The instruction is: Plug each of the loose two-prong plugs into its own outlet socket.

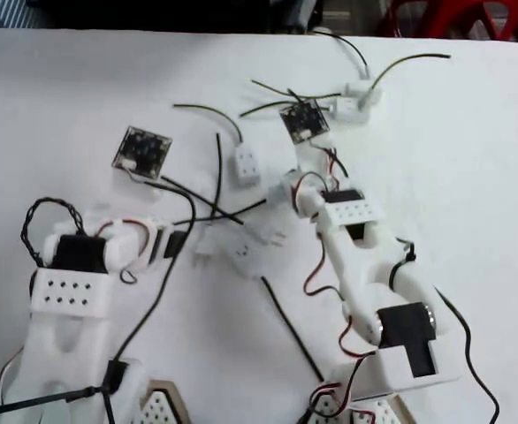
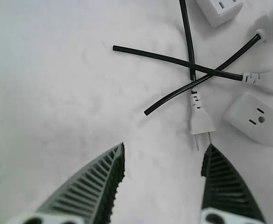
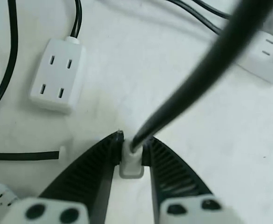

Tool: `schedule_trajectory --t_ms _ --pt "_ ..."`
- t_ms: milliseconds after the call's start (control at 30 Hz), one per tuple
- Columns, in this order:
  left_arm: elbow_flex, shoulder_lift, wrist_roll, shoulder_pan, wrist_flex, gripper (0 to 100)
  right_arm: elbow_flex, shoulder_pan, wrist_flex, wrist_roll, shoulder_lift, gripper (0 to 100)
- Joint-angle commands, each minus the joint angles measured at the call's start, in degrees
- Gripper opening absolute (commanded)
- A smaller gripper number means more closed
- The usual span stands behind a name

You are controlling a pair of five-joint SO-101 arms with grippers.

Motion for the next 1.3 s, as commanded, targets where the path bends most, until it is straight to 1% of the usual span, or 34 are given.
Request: schedule_trajectory --t_ms 0,67,167,267,333,600,700,1033,1133,1267 --pt "-0.2 -1.5 0.5 -0.4 -1.1 26 1.6 0.9 1.5 0.2 -4.0 1.8" --pt "-0.2 -1.5 0.5 -0.4 -1.1 26 1.4 0.9 2.8 -1.2 -6.3 1.8" --pt "-0.2 -1.5 0.5 -0.4 -1.1 26 1.7 0.9 3.8 -7.4 -10.2 1.7" --pt "-0.2 -1.5 0.5 -0.4 -1.1 26 2.1 0.9 4.4 -9.5 -12.3 1.7" --pt "-0.1 -1.5 0.5 -0.4 -1.1 26 4.0 0.9 2.9 -9.8 -12.9 1.7" --pt "-0.1 -1.4 0.5 -0.4 -1.0 26 14.4 0.9 -14.0 -9.4 -13.0 1.7" --pt "0.8 -1.5 0.4 -0.4 -1.2 26 16.0 1.5 -17.8 -9.4 -12.4 1.7" --pt "0.8 -1.5 0.4 -0.4 -1.3 26 16.4 2.9 -17.8 -9.4 -12.4 1.7" --pt "0.8 -1.5 0.4 -0.4 -1.3 26 16.2 2.3 -15.7 -9.8 -12.4 1.7" --pt "0.8 -1.5 0.4 -0.4 -1.3 26 16.3 0.9 -15.4 -9.8 -12.4 1.7"
